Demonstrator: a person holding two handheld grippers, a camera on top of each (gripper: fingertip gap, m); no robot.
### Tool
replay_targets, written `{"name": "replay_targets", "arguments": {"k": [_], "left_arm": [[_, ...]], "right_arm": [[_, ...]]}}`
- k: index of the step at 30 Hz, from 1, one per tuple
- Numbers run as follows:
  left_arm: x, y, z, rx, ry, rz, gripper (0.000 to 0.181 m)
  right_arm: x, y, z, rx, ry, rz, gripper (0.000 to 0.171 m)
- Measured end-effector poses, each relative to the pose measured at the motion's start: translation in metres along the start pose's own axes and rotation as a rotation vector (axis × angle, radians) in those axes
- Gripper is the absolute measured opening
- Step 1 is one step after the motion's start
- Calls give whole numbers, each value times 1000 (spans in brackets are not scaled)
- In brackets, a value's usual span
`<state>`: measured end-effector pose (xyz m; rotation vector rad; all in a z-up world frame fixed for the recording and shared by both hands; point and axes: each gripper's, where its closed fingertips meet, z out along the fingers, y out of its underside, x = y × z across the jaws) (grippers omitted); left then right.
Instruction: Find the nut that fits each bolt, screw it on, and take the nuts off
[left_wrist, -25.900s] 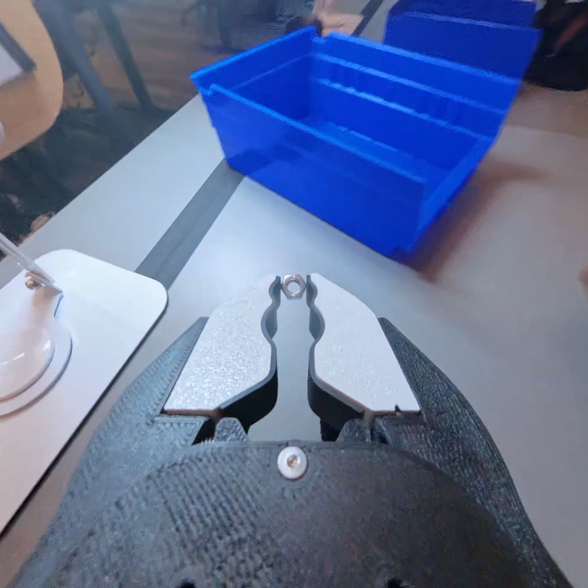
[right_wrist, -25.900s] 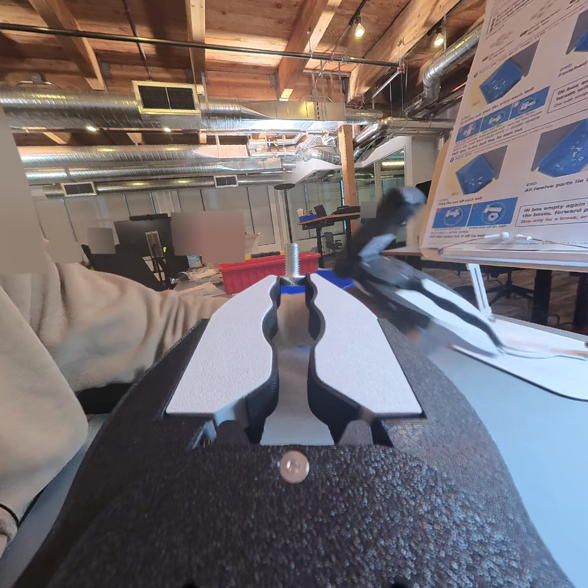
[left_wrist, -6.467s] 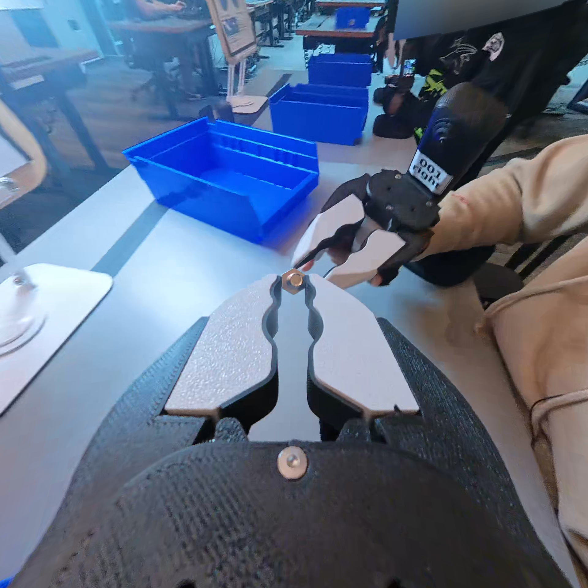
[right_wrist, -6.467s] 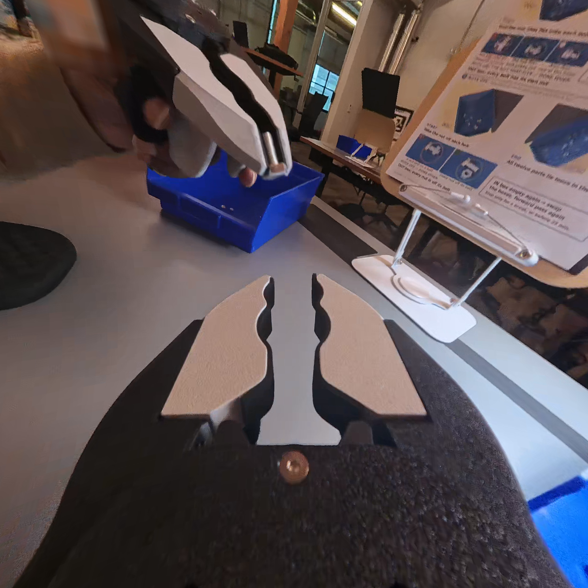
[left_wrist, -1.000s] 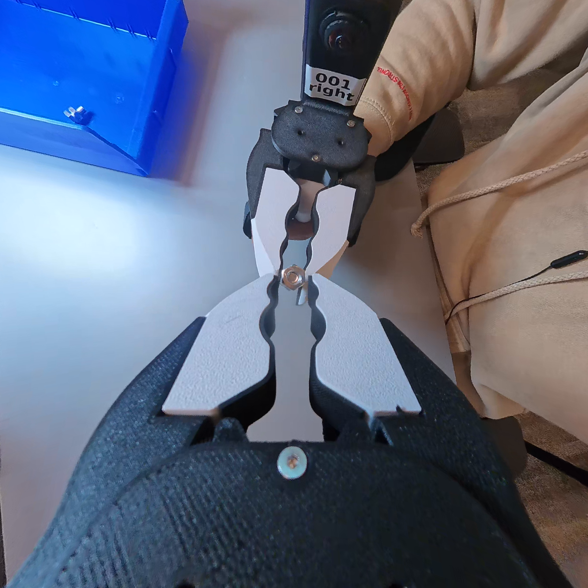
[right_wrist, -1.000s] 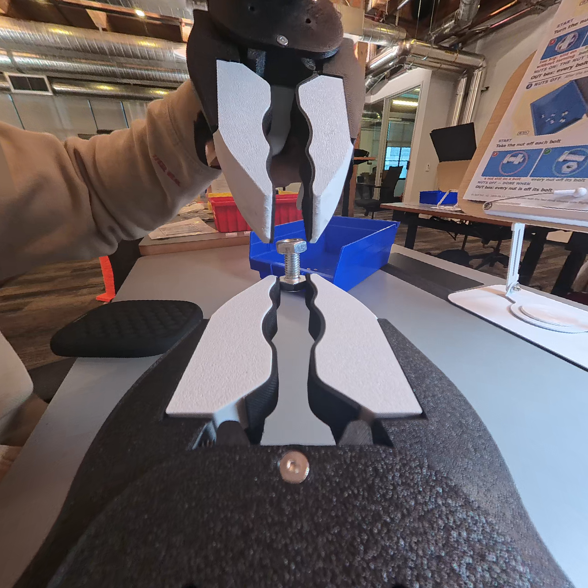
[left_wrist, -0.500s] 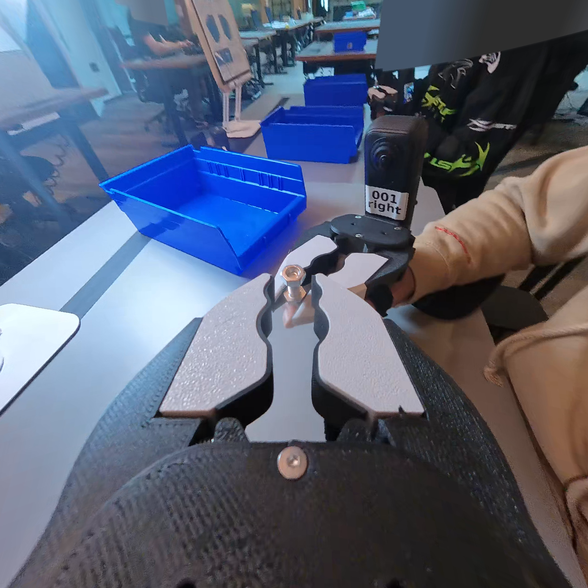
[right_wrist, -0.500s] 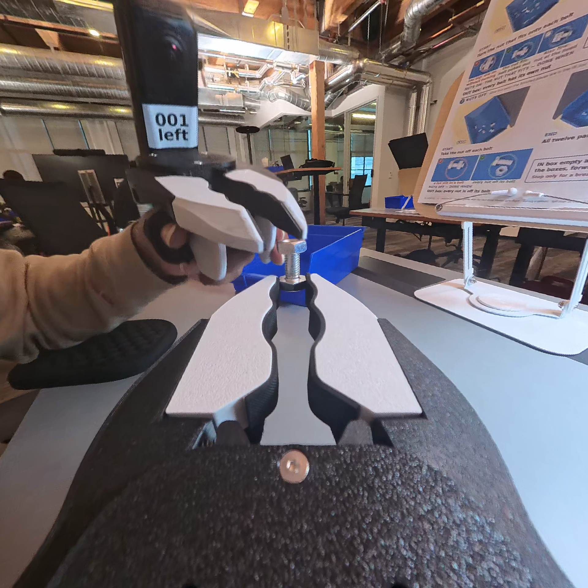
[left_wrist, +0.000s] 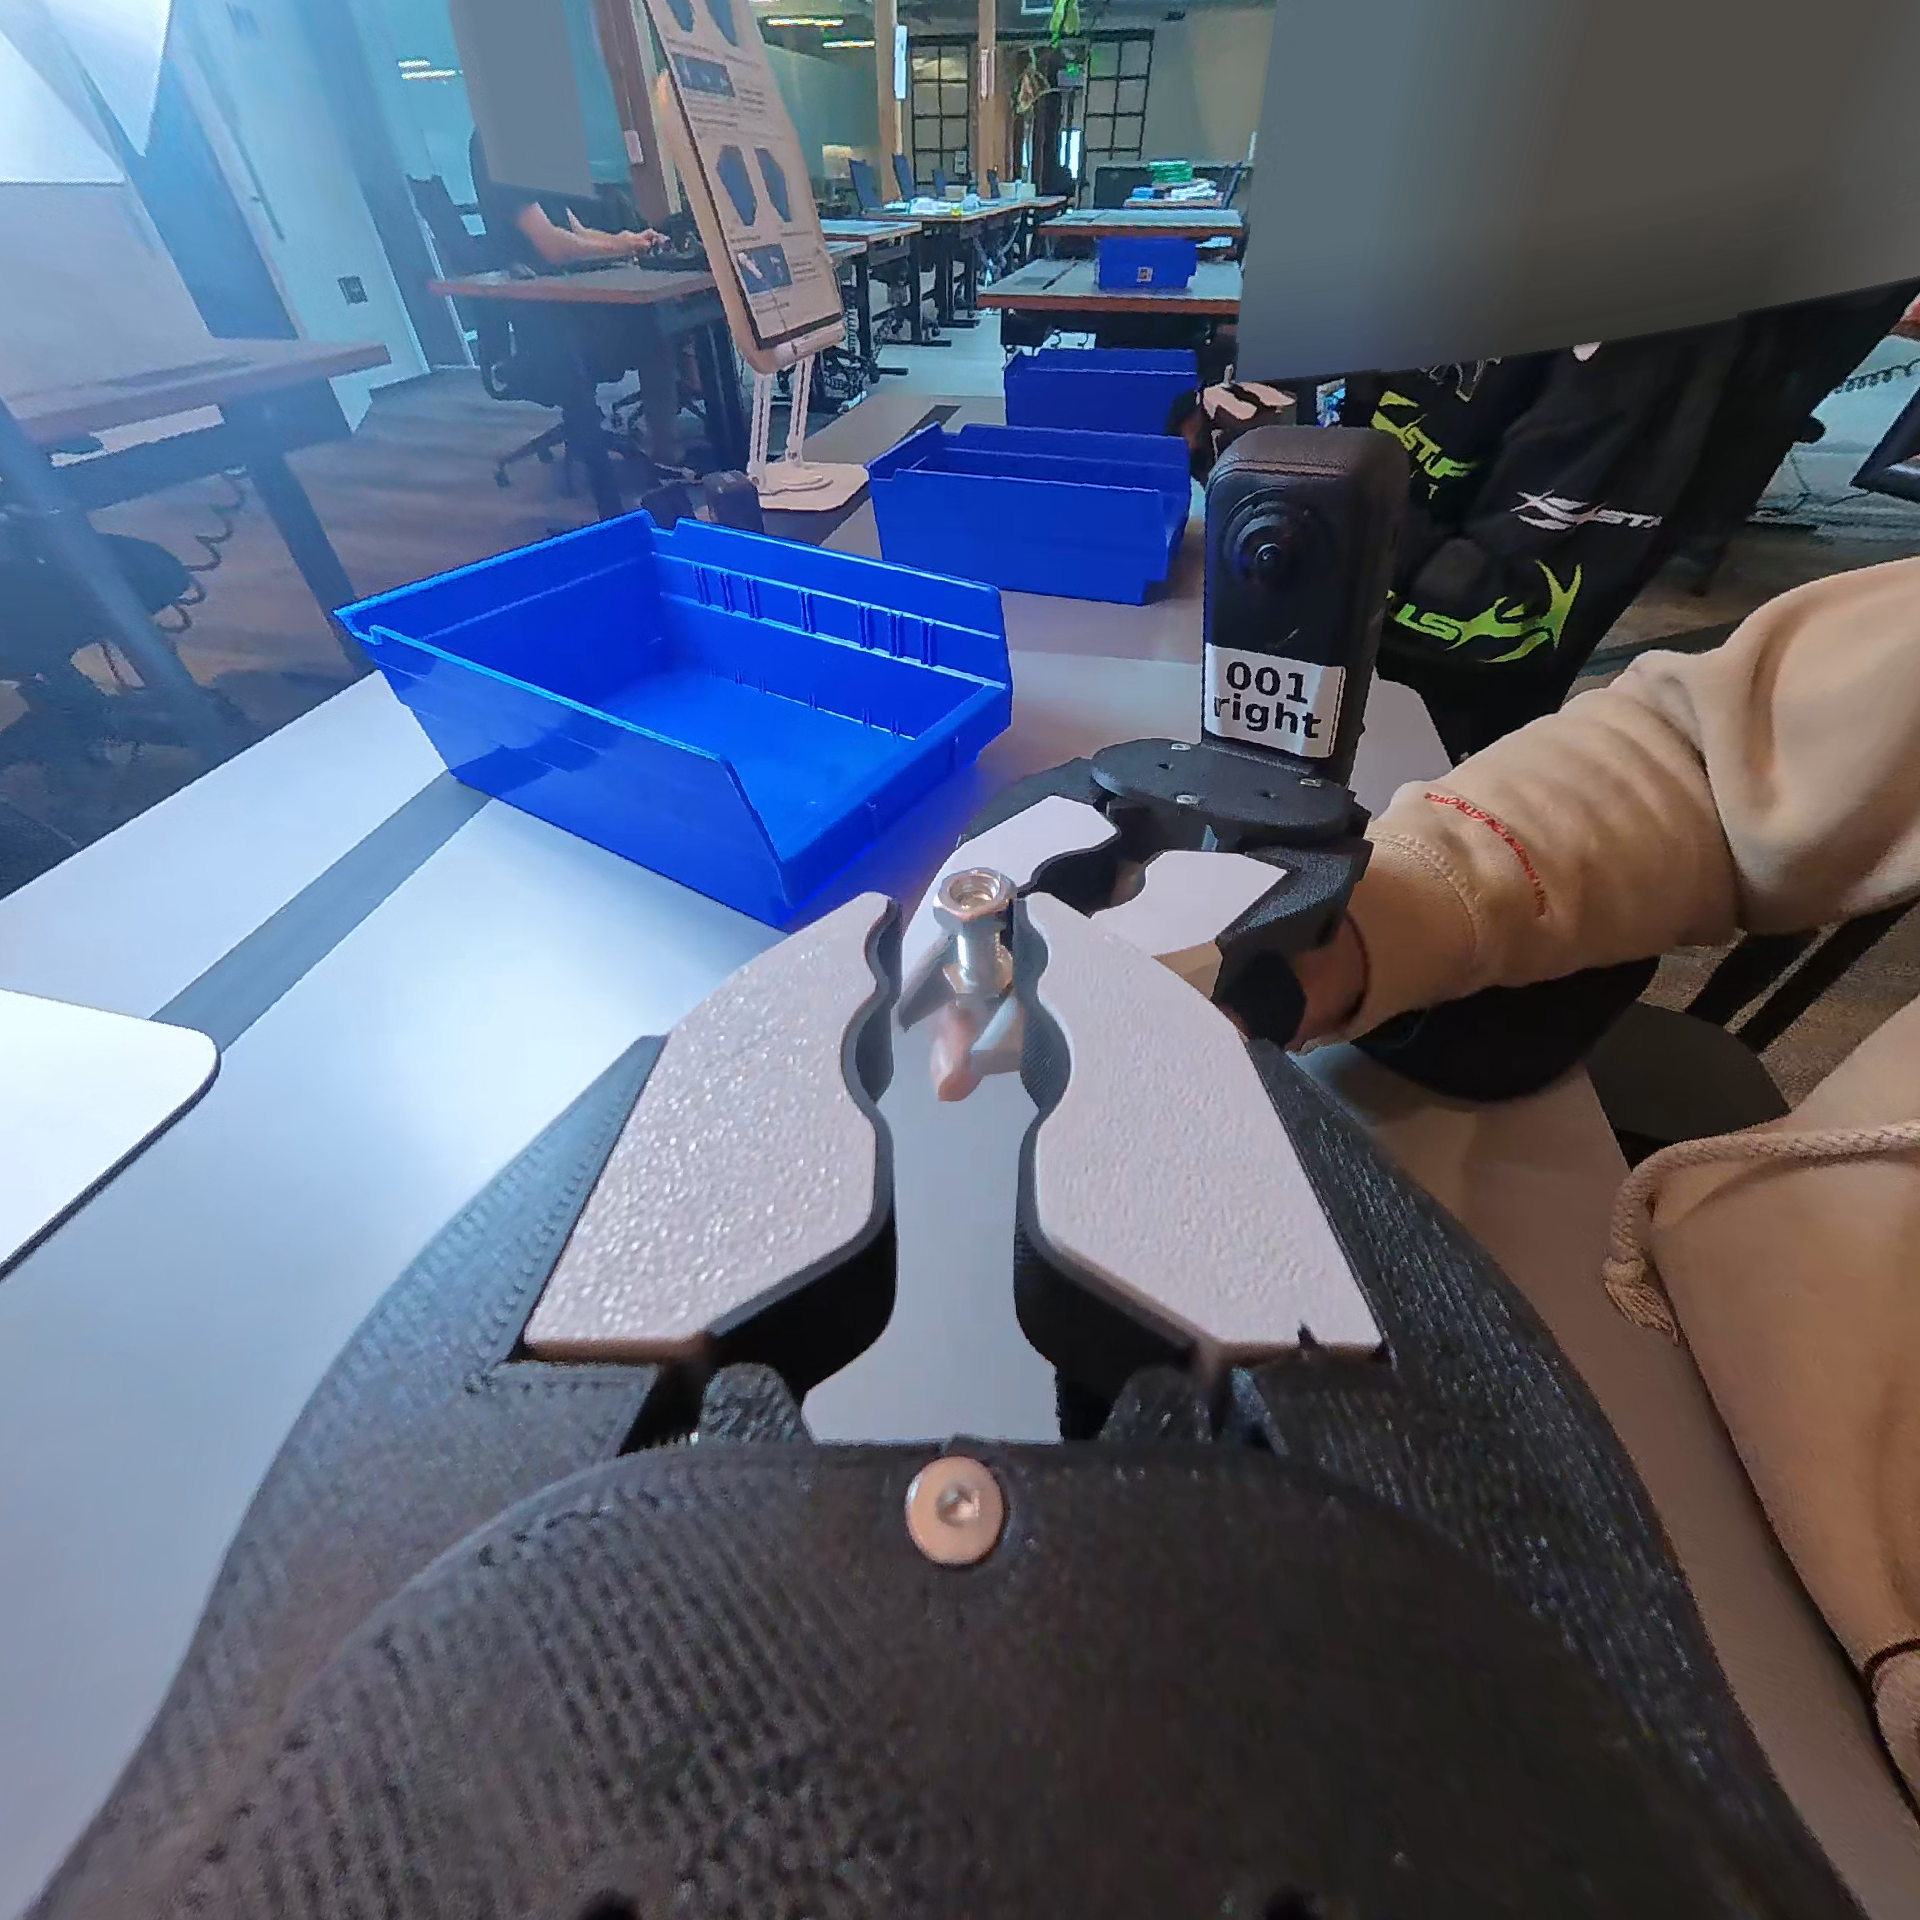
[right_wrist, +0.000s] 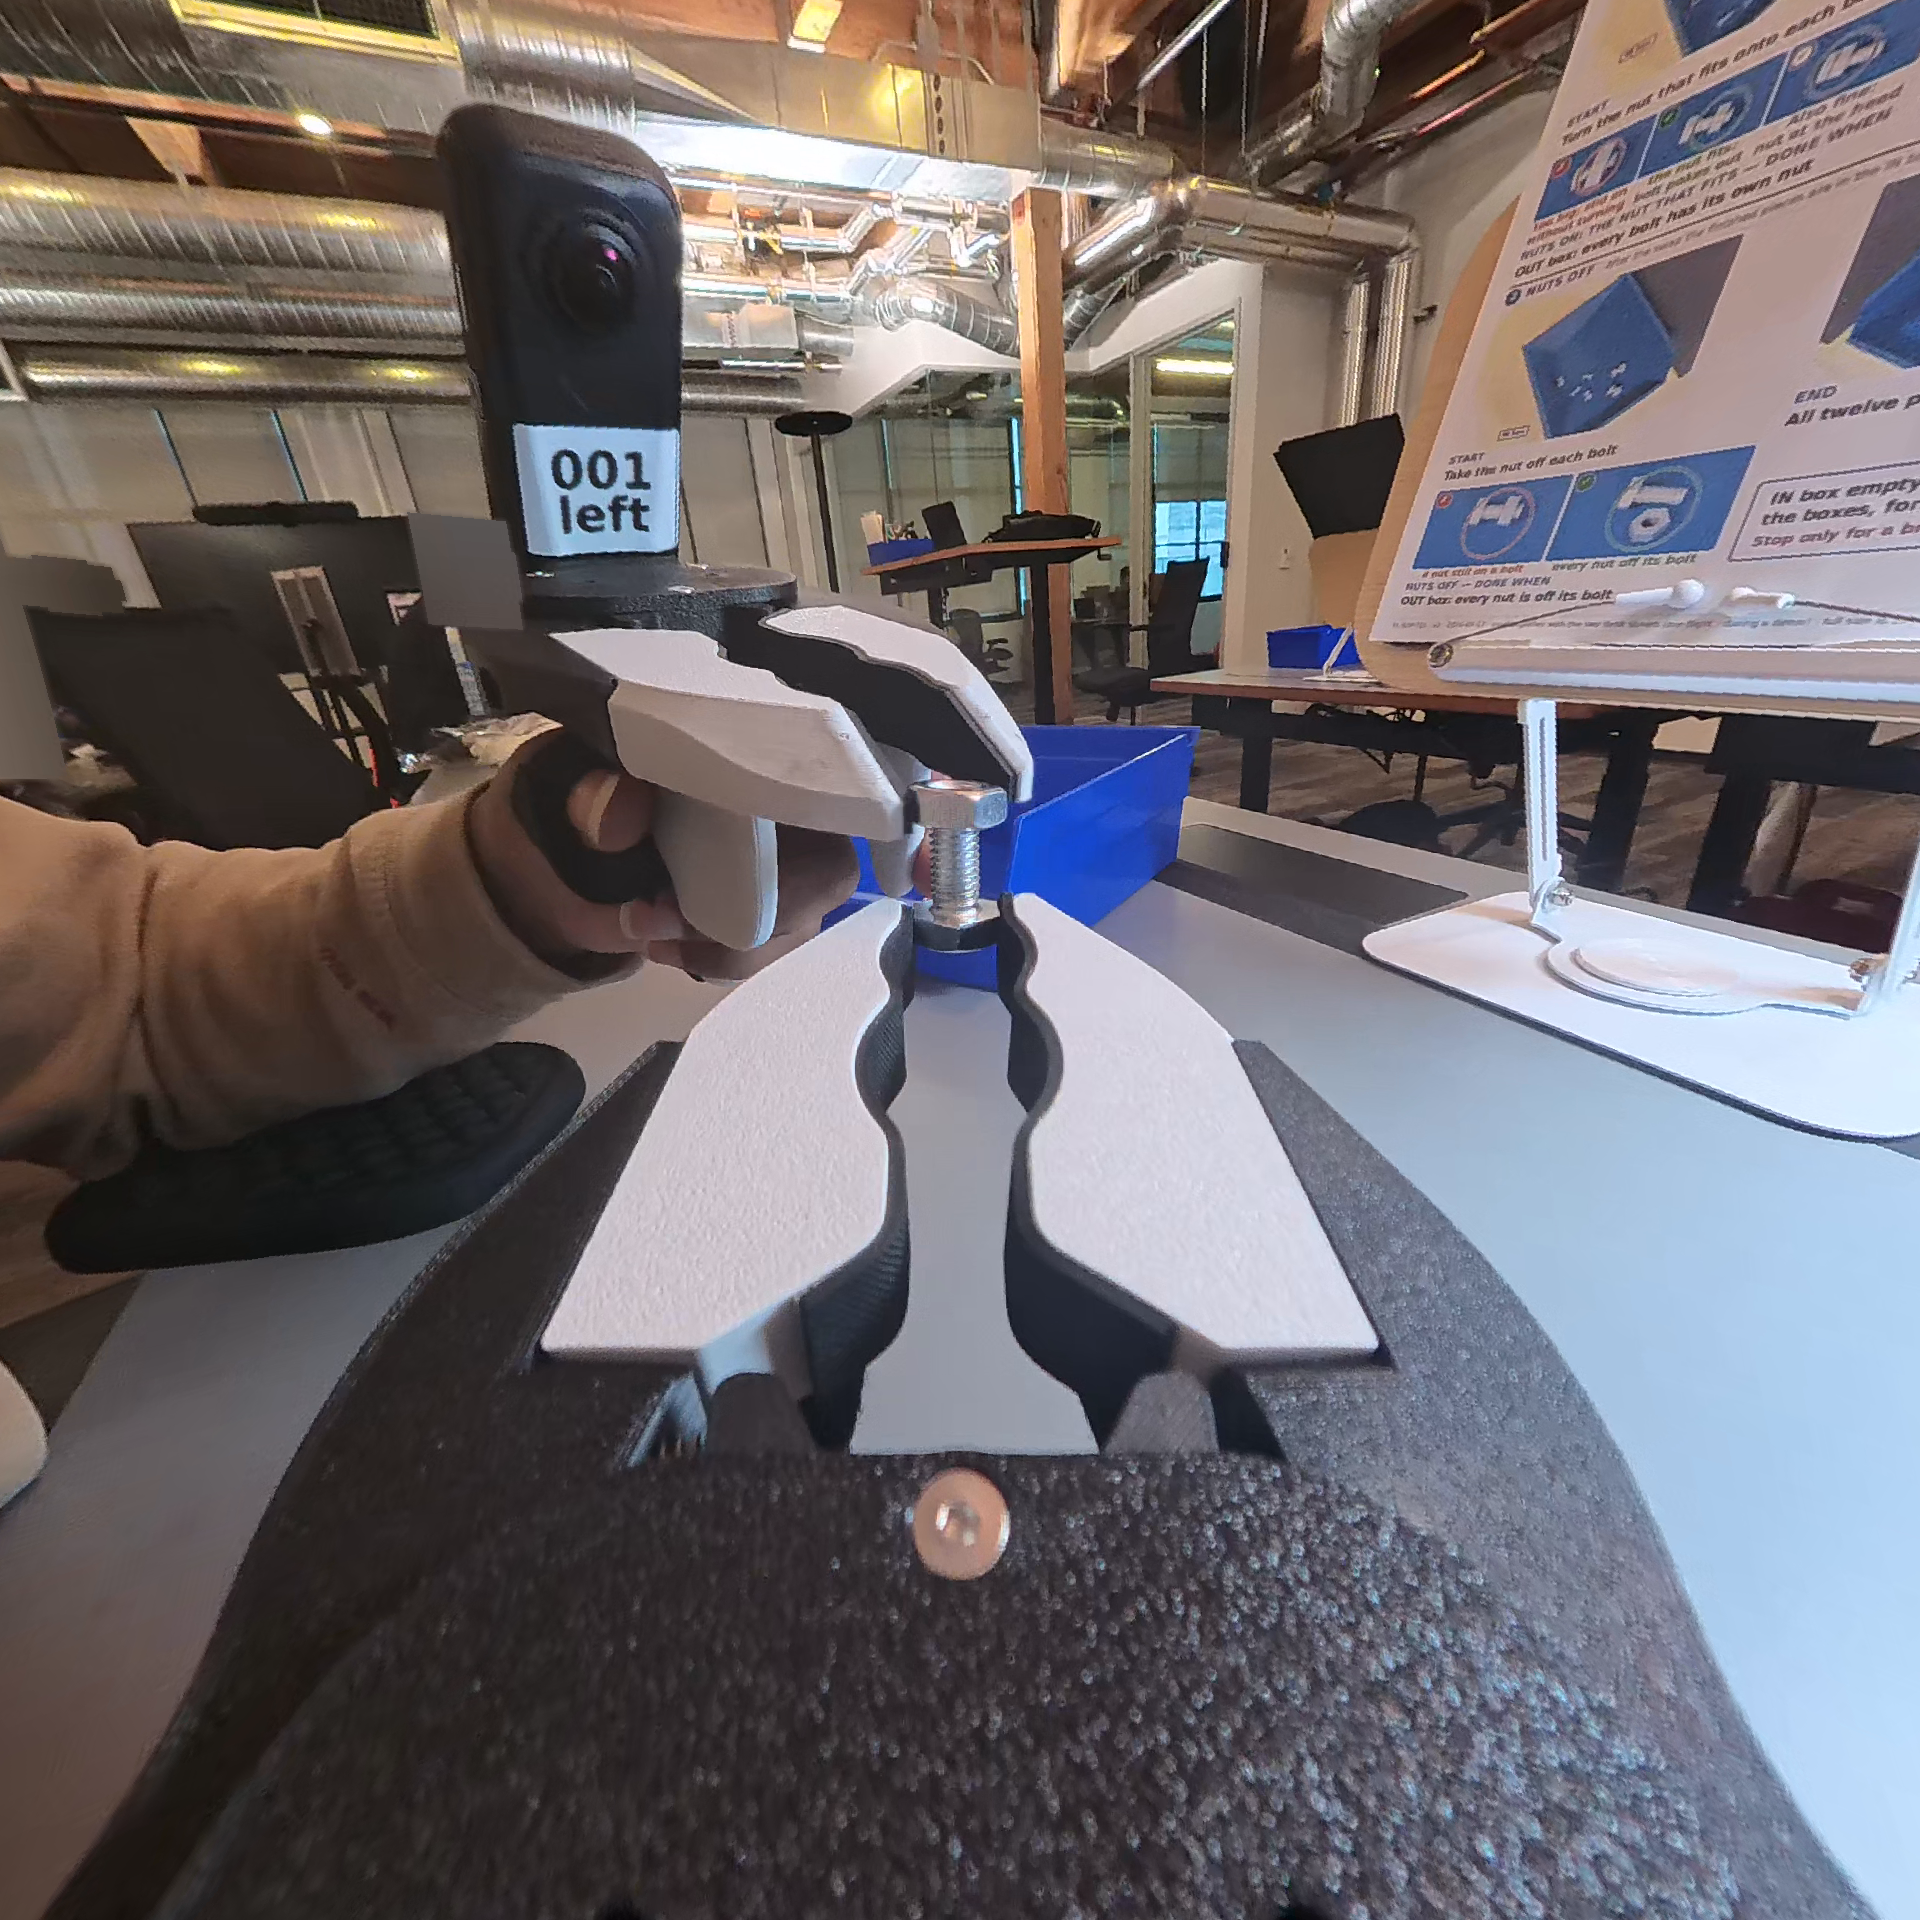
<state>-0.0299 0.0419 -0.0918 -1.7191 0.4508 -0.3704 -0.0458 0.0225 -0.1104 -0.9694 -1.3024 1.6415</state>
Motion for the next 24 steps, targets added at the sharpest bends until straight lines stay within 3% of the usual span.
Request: {"name": "replay_targets", "arguments": {"k": [7,14,18,24], "left_arm": [[-12,-5,-12,49,-13,-26,15],[0,-3,-3,71,15,-24,25],[-17,-4,-10,89,-61,-30,13],[-6,-5,-7,117,3,-54,27]], "right_arm": [[2,-6,-2,26,-2,-5,15],[1,-1,0,3,0,-17,15],[3,-5,-3,23,-3,-8,15],[6,-1,-1,5,8,-9,15]]}}
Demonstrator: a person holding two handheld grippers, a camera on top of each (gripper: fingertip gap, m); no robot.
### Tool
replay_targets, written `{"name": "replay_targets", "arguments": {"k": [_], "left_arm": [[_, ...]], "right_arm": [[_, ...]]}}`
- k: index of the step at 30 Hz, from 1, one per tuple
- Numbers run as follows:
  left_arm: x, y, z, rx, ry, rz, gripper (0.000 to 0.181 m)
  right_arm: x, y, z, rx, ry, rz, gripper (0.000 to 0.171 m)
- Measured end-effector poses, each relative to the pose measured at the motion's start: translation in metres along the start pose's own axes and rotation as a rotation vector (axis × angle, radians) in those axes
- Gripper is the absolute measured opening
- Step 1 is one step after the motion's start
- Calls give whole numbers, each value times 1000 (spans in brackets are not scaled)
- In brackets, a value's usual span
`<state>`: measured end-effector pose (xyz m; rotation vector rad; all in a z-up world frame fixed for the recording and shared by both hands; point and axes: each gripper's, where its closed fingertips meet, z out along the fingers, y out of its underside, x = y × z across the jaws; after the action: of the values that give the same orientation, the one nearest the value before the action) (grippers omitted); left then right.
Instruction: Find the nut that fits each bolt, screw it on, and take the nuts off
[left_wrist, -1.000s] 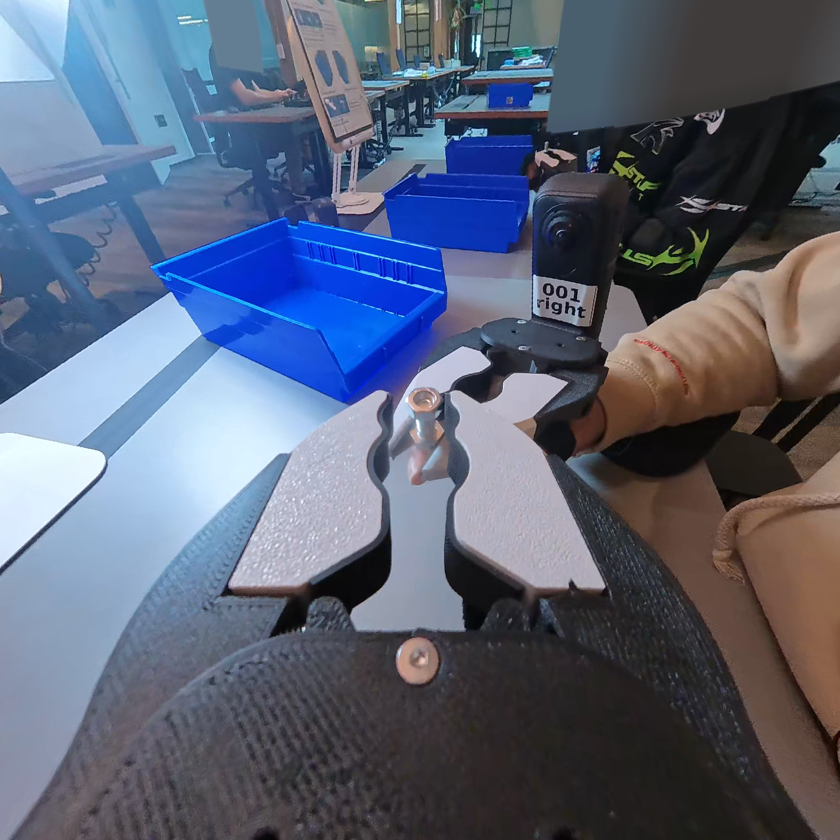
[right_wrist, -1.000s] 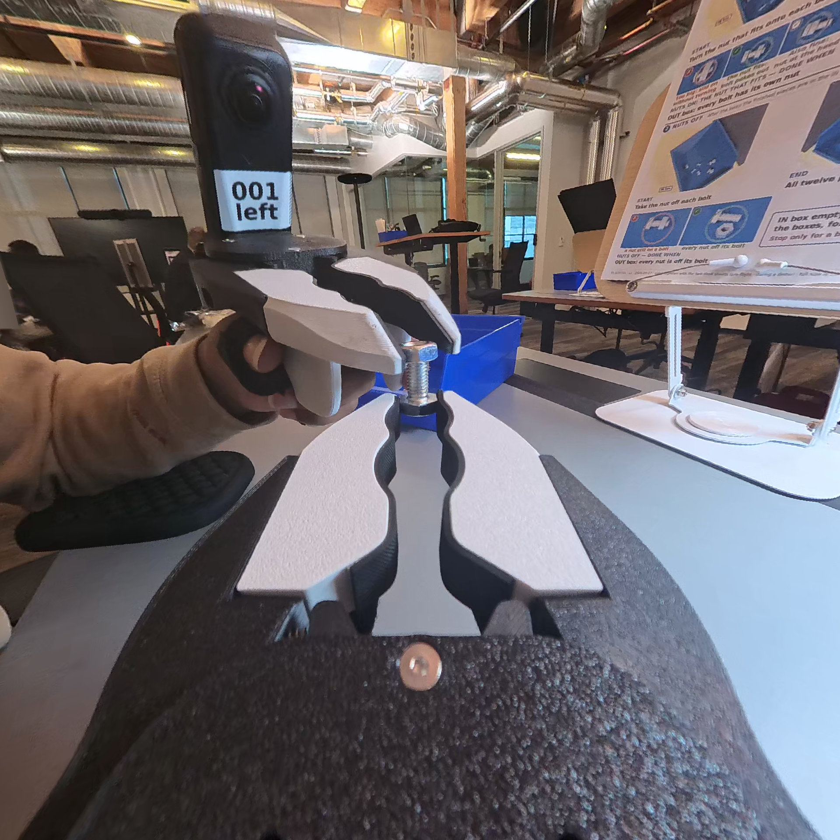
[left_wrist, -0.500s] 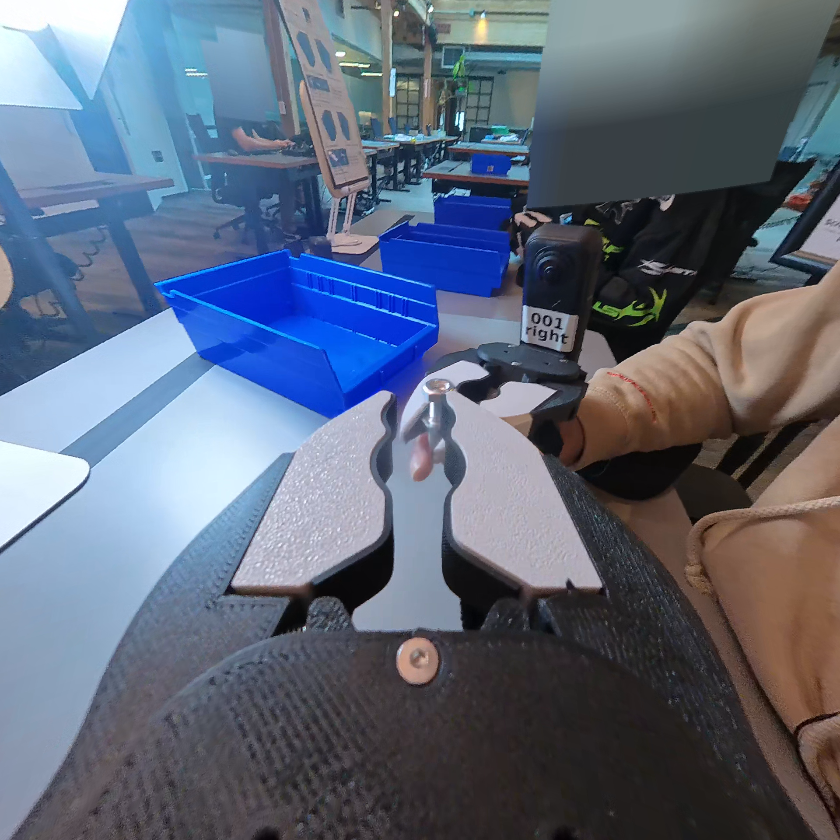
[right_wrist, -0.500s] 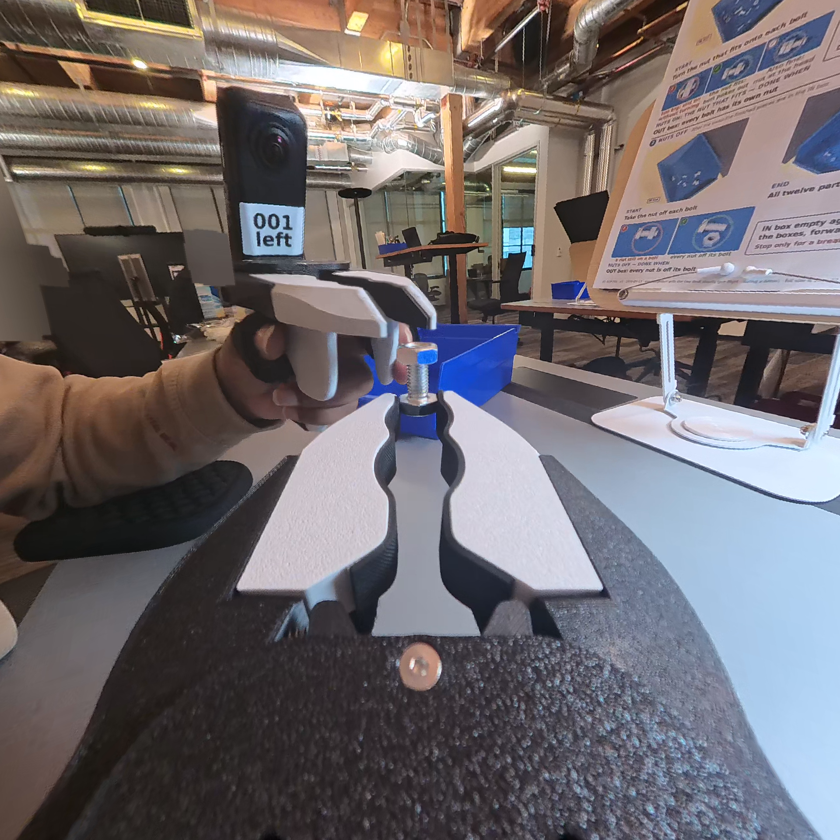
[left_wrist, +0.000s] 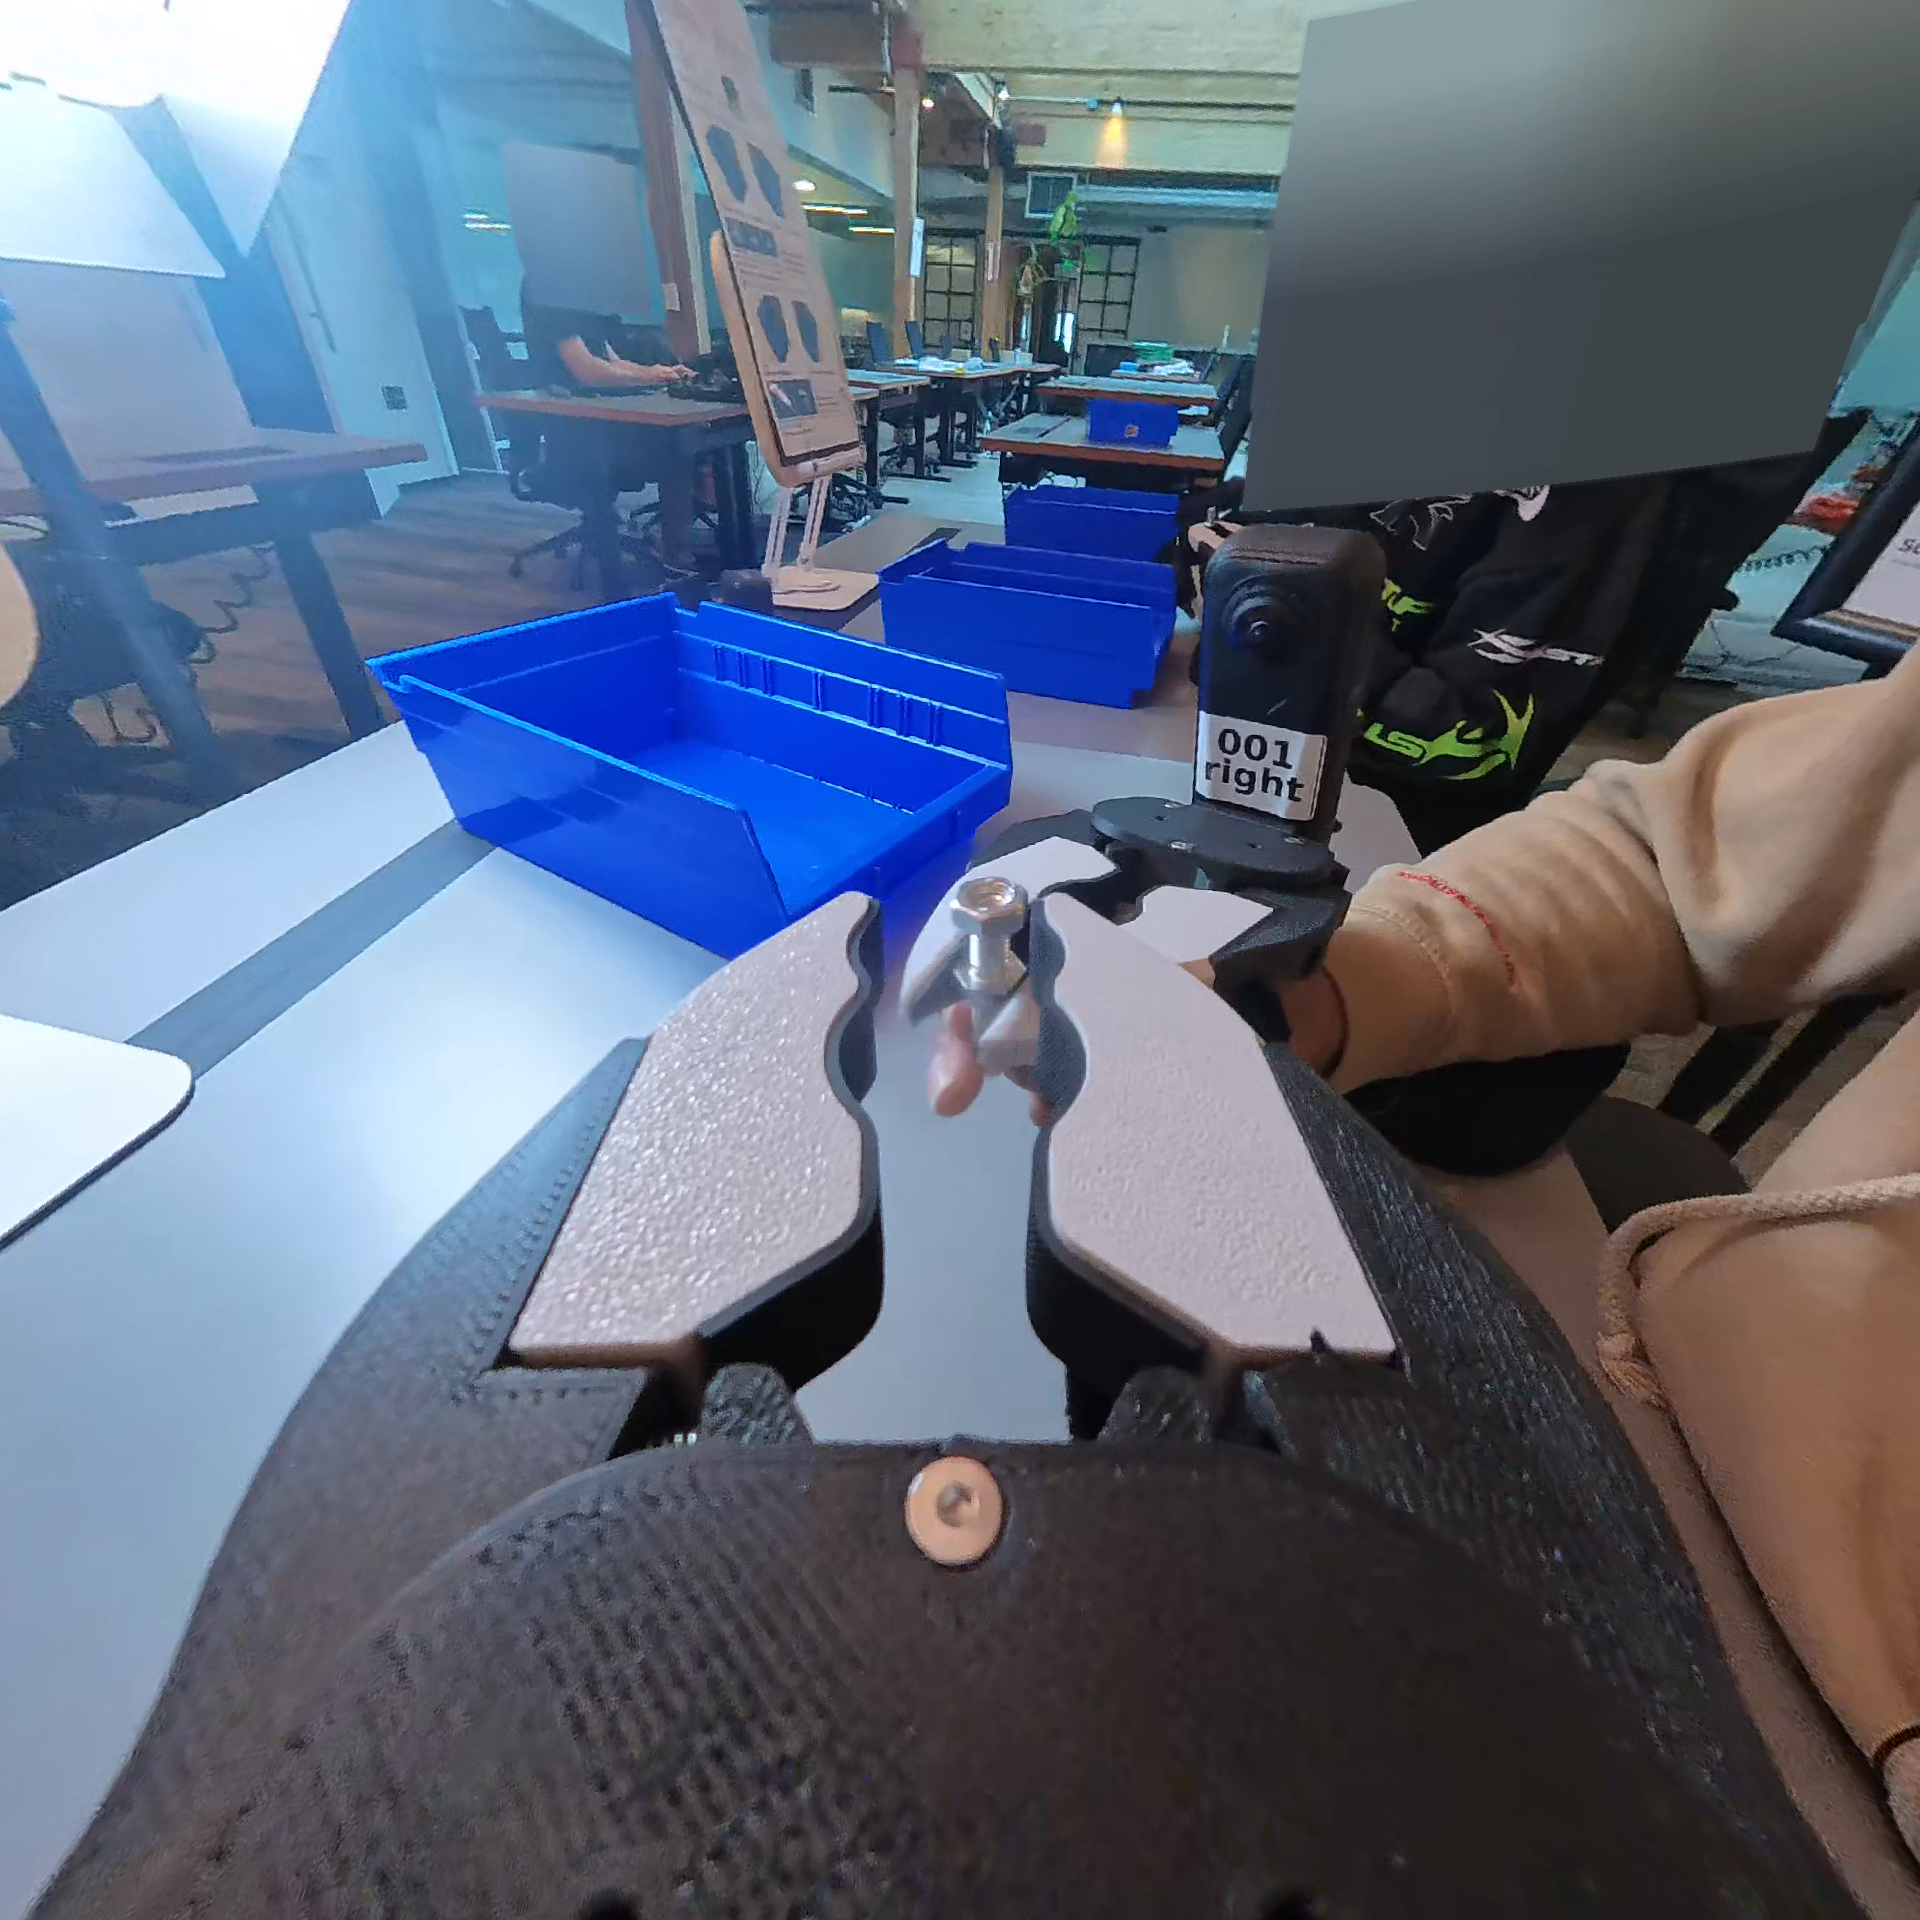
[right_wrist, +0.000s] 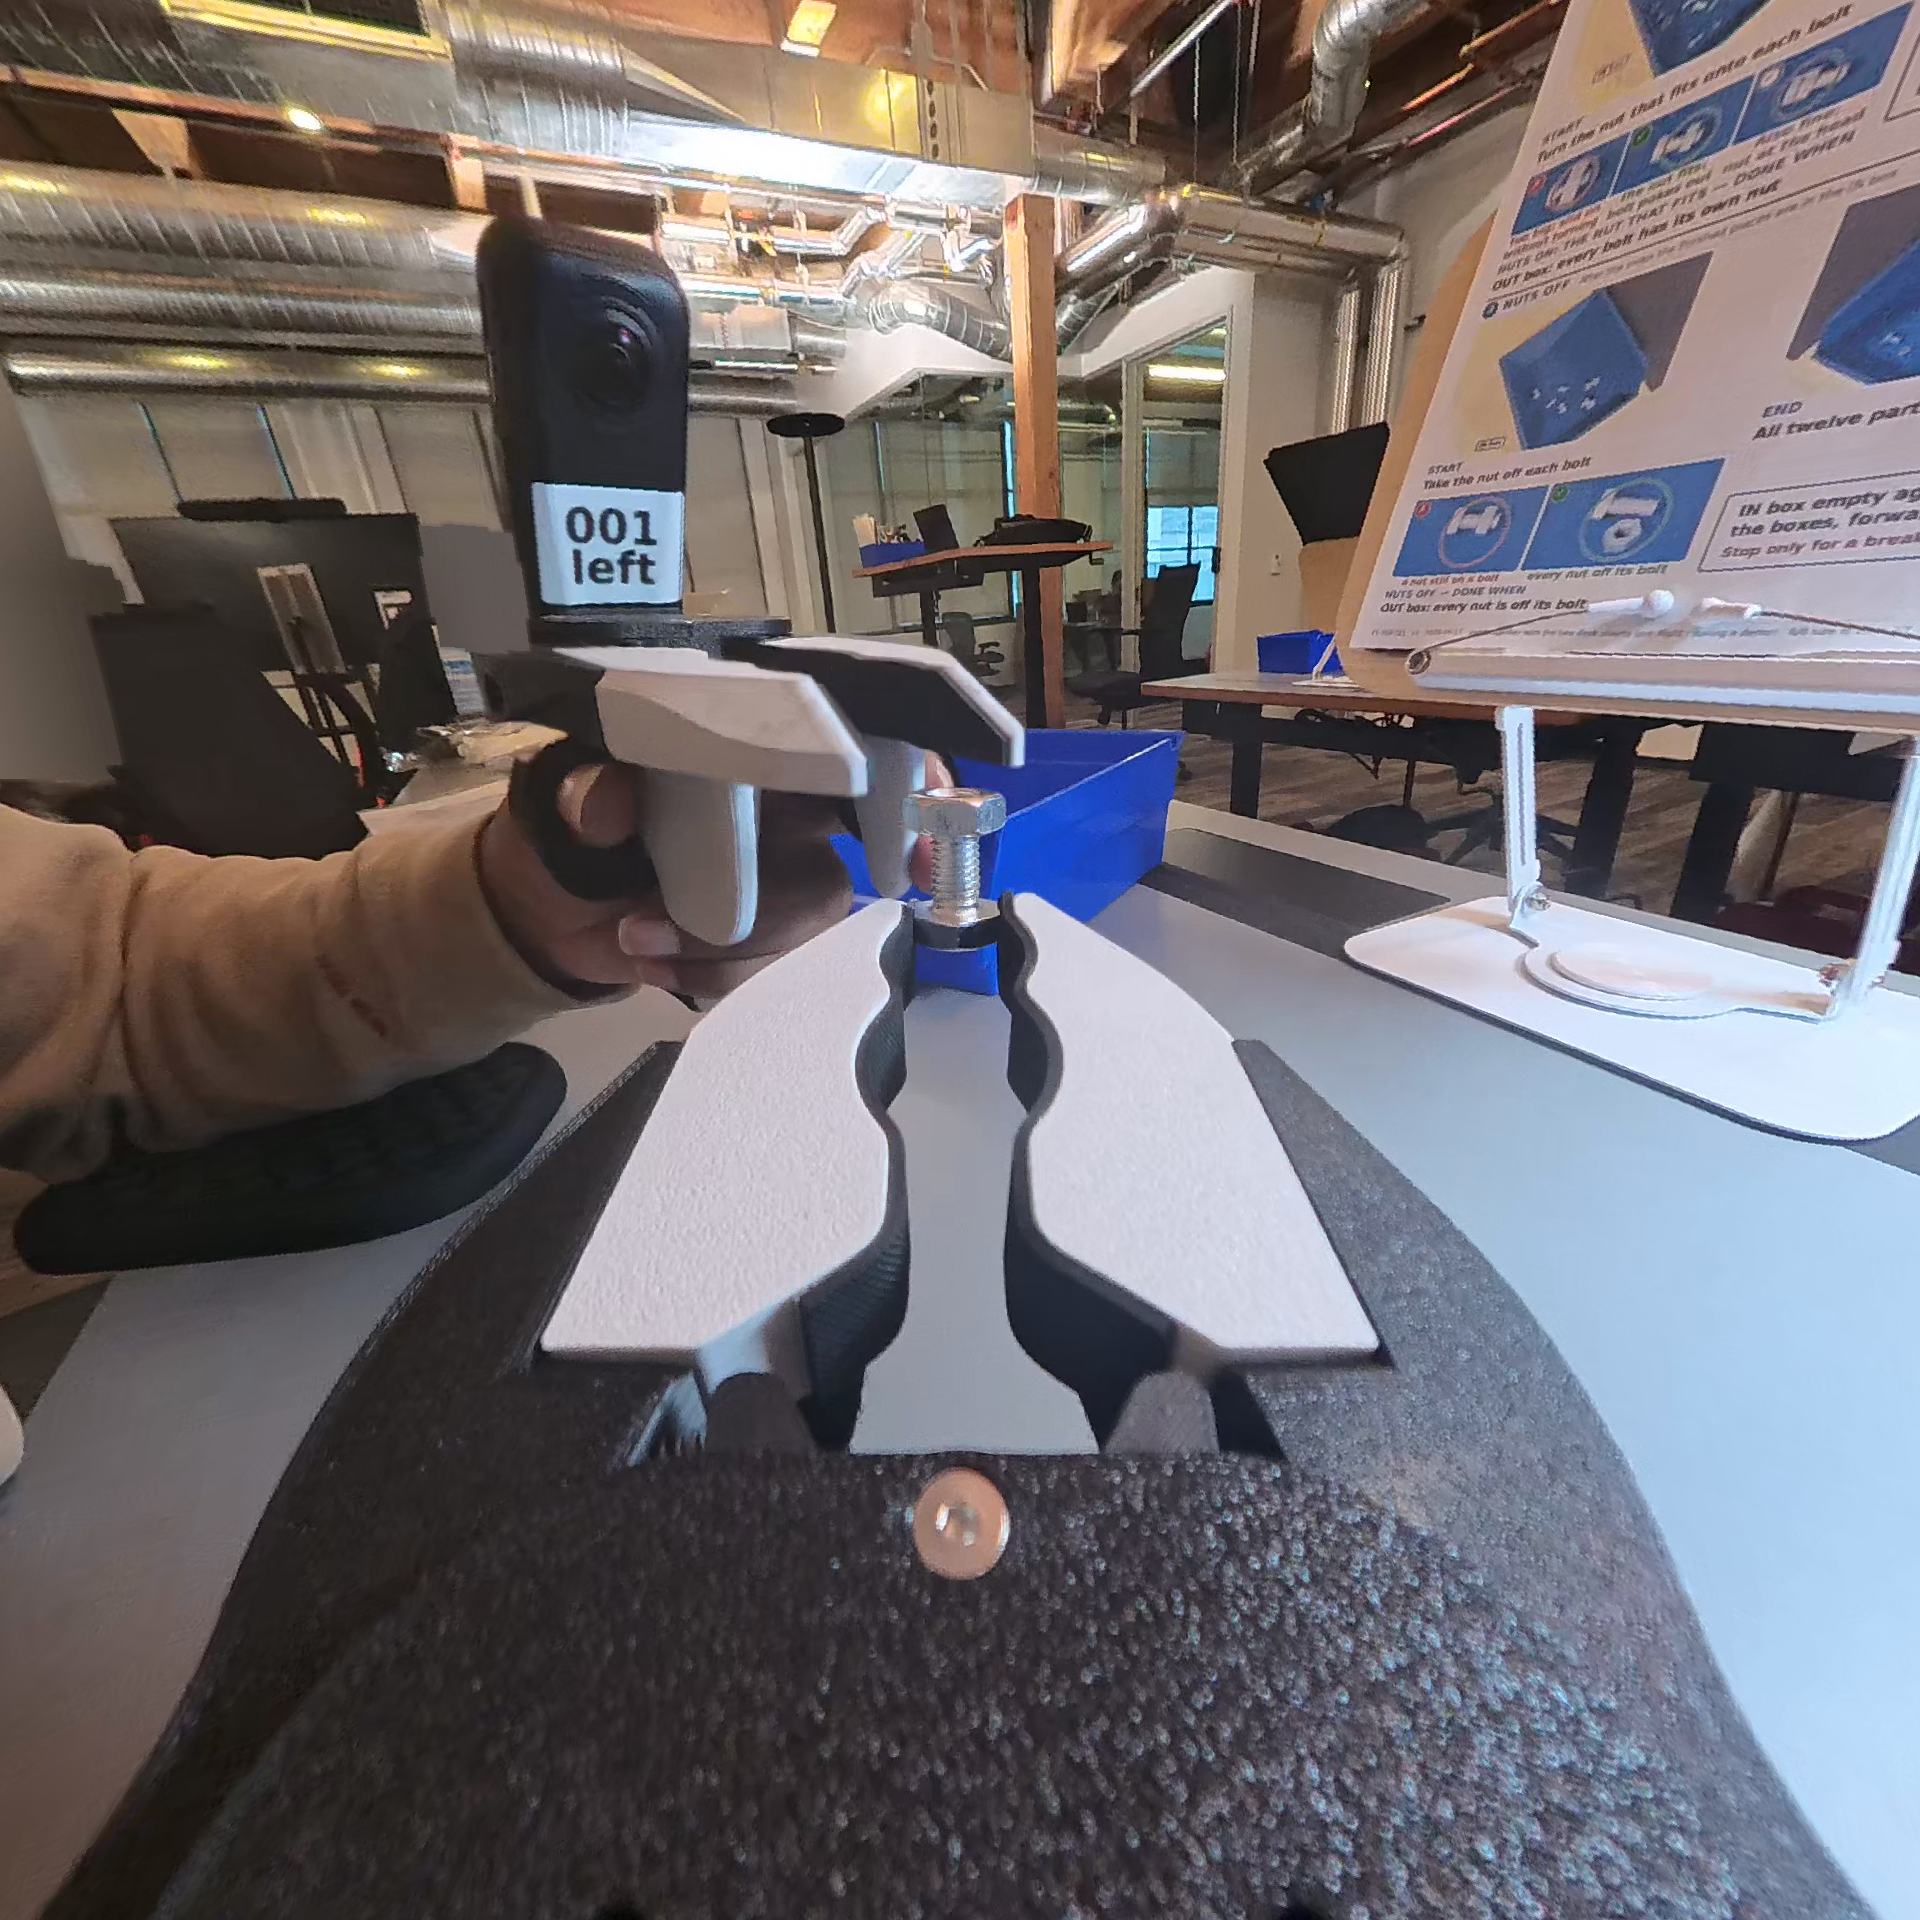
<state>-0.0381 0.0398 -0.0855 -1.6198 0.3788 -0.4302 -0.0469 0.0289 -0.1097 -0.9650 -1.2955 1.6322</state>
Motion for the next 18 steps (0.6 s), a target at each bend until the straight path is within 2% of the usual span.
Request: {"name": "replay_targets", "arguments": {"k": [5,6,8,14,18], "left_arm": [[-4,7,3,-25,-11,-11,27],[-12,7,0,-17,-48,-11,16],[-23,6,-5,-3,-81,-17,12],[-2,4,3,19,12,-21,27],[-7,10,3,-8,-16,-20,26]], "right_arm": [[-1,2,2,-9,-9,5,15],[0,0,1,2,-12,14,15],[1,-3,-1,15,-14,21,15],[3,4,2,-15,-8,21,15],[1,6,3,-19,-11,22,15]]}}
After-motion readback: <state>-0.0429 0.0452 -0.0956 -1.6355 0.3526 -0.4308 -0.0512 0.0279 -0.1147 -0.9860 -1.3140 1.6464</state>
